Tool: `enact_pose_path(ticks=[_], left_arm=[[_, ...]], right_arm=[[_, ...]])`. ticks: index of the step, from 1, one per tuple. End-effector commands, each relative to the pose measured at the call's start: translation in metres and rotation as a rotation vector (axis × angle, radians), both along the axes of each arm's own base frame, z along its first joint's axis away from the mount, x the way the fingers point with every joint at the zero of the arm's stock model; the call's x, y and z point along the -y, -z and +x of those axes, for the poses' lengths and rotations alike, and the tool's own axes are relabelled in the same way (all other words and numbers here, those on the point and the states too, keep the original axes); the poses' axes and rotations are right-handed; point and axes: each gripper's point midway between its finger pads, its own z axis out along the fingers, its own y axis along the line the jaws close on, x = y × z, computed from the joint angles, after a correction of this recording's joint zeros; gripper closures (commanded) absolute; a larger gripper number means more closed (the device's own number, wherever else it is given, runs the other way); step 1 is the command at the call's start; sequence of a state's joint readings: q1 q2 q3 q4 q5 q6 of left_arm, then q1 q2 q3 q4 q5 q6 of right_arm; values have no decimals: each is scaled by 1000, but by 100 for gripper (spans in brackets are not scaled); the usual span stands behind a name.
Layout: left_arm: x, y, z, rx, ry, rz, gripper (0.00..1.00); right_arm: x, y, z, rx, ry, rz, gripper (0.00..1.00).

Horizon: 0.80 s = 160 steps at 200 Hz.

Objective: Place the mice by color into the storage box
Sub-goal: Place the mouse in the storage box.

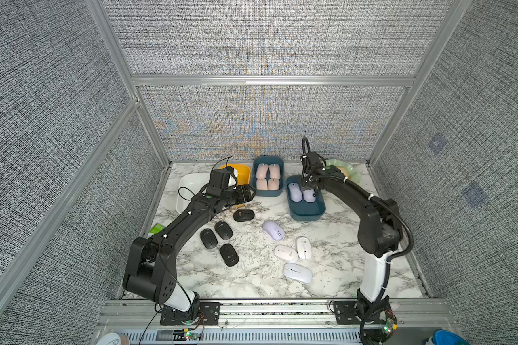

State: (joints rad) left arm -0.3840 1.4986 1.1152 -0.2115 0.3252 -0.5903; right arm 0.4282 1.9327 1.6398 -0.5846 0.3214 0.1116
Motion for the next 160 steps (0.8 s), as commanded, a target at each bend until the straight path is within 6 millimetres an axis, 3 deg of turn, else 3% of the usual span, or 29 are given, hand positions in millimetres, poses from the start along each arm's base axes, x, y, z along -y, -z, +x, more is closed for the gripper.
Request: enact_pose_path(ticks=[1, 36, 71, 104, 160], left_arm=[[-18, -11, 5, 61, -68, 59, 21], [-55, -30, 10, 133, -212, 108, 20], [-100, -41, 12, 165, -399, 122, 17], [-127, -44, 10, 200, -516, 115, 16], [-128, -46, 9, 211, -521, 103, 16]], right_arm=[[-18, -6, -30, 24, -13, 16, 34], [-86, 11, -104, -5, -180, 43, 32], [-132, 42, -146, -102, -286, 78, 28], [-145, 67, -159, -172, -309, 105, 26], [-150, 89, -172, -244, -299, 156, 23]])
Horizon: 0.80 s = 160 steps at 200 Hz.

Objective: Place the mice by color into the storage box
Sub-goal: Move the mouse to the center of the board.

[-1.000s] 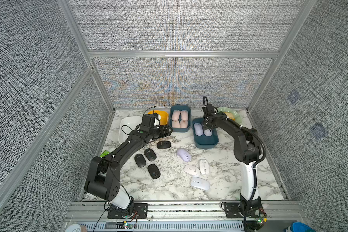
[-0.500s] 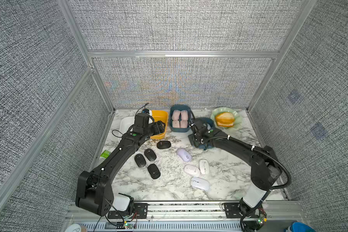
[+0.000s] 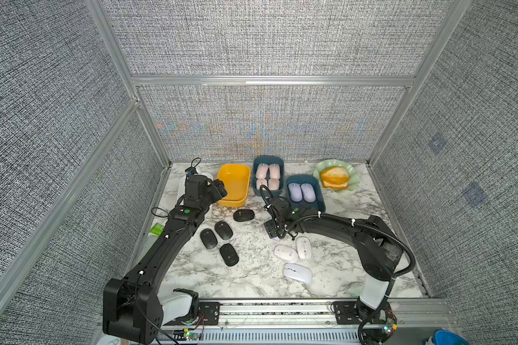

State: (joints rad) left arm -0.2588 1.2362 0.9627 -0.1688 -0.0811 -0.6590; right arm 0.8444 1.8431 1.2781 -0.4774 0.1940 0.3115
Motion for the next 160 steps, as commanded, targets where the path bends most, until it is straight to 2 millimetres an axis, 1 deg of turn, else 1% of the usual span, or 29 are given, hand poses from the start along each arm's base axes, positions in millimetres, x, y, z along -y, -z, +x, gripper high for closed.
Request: enact_pose_path(ticks=[1, 12, 41, 56, 77, 115, 139, 150, 160], left_arm=[[-2, -6, 5, 25, -17, -10, 16], [0, -3, 5, 17, -10, -15, 16], [6, 1, 7, -4, 16, -25, 17], [8, 3, 8, -11, 25, -29, 17], [10, 5, 9, -20, 35, -33, 17], [12, 6, 10, -26, 43, -33, 17], [13, 7, 10, -28, 46, -35, 17], [13, 7, 10, -28, 48, -34, 17], [13, 7, 10, -31, 49, -34, 17]], right_arm=[[-7, 6, -8, -40, 15, 51, 23], [-8, 7, -10, -50, 17, 65, 23], [-6, 18, -17, -83, 26, 75, 22], [-12, 22, -24, -119, 13, 100, 21], [-18, 21, -30, -128, -10, 105, 21], [-42, 13, -42, -174, -55, 175, 22], [-66, 5, -49, -232, -98, 280, 22], [-74, -3, -49, -230, -126, 309, 22], [-71, -8, -42, -195, -119, 282, 22]])
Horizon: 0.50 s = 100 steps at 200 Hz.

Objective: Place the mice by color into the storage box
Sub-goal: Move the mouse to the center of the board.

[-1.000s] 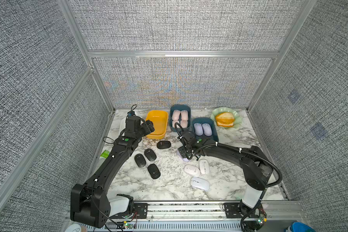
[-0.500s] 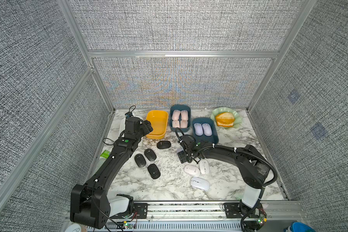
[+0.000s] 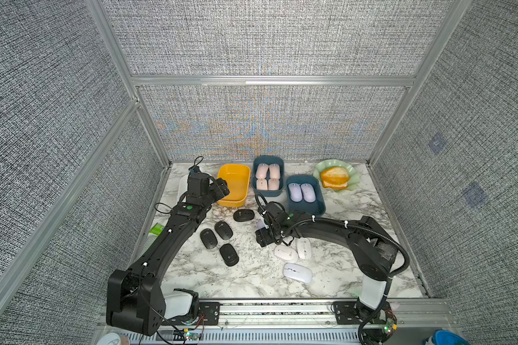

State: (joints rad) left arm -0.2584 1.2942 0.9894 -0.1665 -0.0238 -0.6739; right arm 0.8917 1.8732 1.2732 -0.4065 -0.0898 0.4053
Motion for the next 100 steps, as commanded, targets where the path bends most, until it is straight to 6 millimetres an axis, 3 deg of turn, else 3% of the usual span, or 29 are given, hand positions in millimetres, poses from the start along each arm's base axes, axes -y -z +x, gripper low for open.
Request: enact_pose_path(ticks=[1, 26, 48, 74, 100], left_arm=[[1, -3, 2, 7, 7, -2, 17], [2, -4, 2, 11, 12, -3, 17], [2, -5, 1, 14, 15, -7, 18], [2, -4, 1, 13, 15, -6, 17], [5, -2, 2, 3, 26, -14, 18]], right_arm=[[-15, -17, 3, 10, -22, 56, 22], [8, -21, 31, 107, 45, -56, 22], [26, -8, 48, 113, 123, -107, 22], [23, 9, 45, 77, 128, -119, 22], [10, 14, 33, 68, 108, -109, 22]])
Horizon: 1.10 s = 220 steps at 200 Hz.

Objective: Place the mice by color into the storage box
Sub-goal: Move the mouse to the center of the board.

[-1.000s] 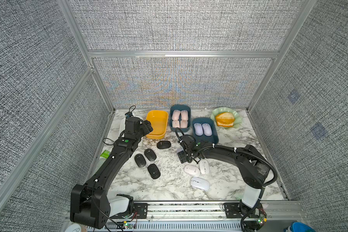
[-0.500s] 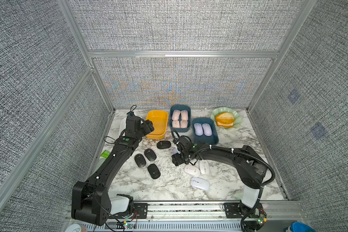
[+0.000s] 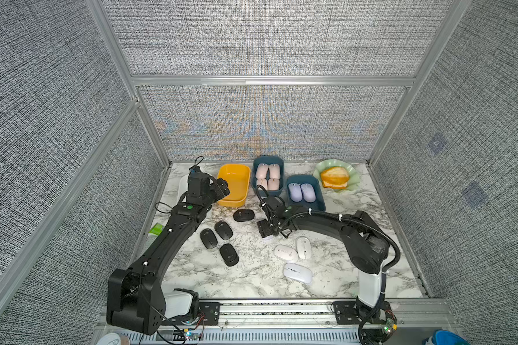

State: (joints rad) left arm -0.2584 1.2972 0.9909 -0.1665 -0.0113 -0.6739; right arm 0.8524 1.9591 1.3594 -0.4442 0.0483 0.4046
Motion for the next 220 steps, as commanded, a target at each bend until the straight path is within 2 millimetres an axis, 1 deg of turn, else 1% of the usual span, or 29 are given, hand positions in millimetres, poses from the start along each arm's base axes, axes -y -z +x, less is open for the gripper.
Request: enact_pose_path(ticks=[1, 16, 28, 43, 57, 64, 72, 98, 111, 118, 132, 150, 167, 186, 212, 220], left_arm=[[3, -3, 2, 7, 17, -8, 18], [4, 0, 3, -3, 22, -10, 18], [6, 0, 3, -10, 31, -13, 18], [8, 0, 3, -18, 41, -11, 18], [8, 2, 4, -27, 43, -7, 18], [8, 3, 4, -30, 45, -5, 18], [9, 3, 4, -32, 47, -6, 18], [8, 1, 4, -29, 47, -3, 18], [9, 0, 4, -26, 48, -5, 18], [9, 0, 4, -24, 50, -6, 18], [9, 1, 4, -25, 49, -6, 18], [8, 0, 4, -23, 45, -1, 18], [7, 0, 4, -23, 43, -3, 18], [8, 1, 4, -26, 45, -5, 18], [10, 5, 5, -36, 53, -11, 18], [10, 5, 5, -40, 55, -10, 18]], right_arm=[[-8, 2, -8, -4, 7, 0, 22], [-18, 1, -16, -11, -11, 22, 22], [-31, -1, -24, -36, -29, 57, 22], [-51, -11, -33, -70, -54, 146, 22], [-70, -25, -40, -101, -94, 245, 22], [-75, -32, -37, -94, -108, 268, 22], [-76, -35, -34, -80, -110, 263, 22], [-62, -43, -7, 19, -94, 168, 22], [-55, -41, 9, 77, -92, 106, 22], [-55, -39, 13, 86, -107, 87, 22], [-61, -34, 22, 100, -150, 67, 22], [-71, -29, 29, 105, -208, 62, 22], [-79, -22, 32, 82, -234, 71, 22], [-89, -13, 31, 59, -252, 97, 22], [-93, -4, 33, 44, -248, 91, 22], [-92, -1, 30, 34, -249, 87, 22]])
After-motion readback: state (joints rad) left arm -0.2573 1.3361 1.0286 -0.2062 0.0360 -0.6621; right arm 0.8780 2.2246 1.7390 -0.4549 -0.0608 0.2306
